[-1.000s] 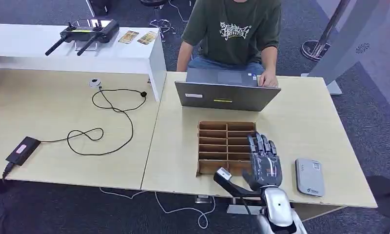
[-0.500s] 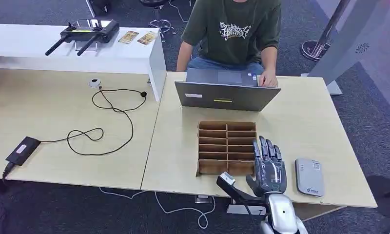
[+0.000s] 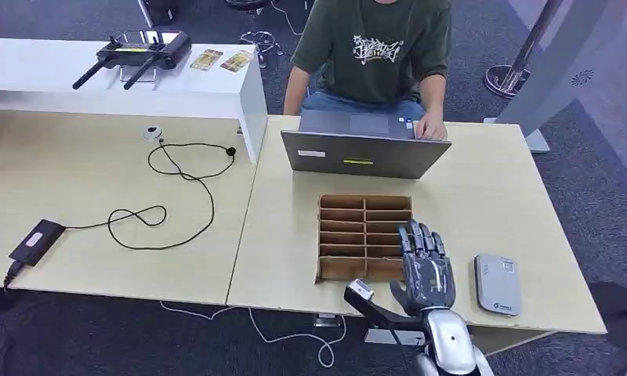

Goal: Pass the card to the sensor for recognition and then transmit it.

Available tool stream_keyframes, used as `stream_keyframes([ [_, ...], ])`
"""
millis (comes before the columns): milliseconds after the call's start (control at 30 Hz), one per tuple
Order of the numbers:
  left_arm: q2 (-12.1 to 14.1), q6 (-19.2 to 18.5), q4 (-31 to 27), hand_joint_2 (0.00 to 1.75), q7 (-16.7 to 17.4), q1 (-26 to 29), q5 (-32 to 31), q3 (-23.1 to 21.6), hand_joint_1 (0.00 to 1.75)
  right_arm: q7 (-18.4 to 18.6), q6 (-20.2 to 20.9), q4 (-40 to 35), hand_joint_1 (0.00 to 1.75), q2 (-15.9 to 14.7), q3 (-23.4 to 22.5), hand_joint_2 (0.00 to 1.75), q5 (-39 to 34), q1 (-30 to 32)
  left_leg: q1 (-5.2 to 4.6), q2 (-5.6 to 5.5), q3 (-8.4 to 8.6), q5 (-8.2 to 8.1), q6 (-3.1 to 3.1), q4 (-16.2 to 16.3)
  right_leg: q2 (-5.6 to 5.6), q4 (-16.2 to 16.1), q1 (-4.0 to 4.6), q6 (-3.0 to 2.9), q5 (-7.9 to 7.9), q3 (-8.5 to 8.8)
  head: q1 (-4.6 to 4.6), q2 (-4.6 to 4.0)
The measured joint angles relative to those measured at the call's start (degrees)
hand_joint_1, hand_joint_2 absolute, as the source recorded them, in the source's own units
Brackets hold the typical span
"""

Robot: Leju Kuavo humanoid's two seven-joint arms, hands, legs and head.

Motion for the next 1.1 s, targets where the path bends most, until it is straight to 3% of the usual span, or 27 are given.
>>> stream_keyframes([
  [533,0.06,0.76,0.0,0.0,-0.02,0.03,1.01,0.11,0.0,-0.48,-0.17,3.65,0.0,0.18,0.33,1.75,-0.07,-2.5,0.0,-0.01,0.0,0.0,0.0,0.0,0.0,0.0,0.0,0.0,0.0,0.0,0.0,0.0],
  [1100,0.24,1.09,0.0,0.0,-0.09,0.1,1.1,0.17,0.0,0.79,0.02,-0.15,0.0,0.15,0.13,1.75,0.02,-1.07,0.0,0.0,0.01,0.0,0.0,0.0,0.0,0.0,0.0,0.0,0.0,0.0,0.0,0.0],
])
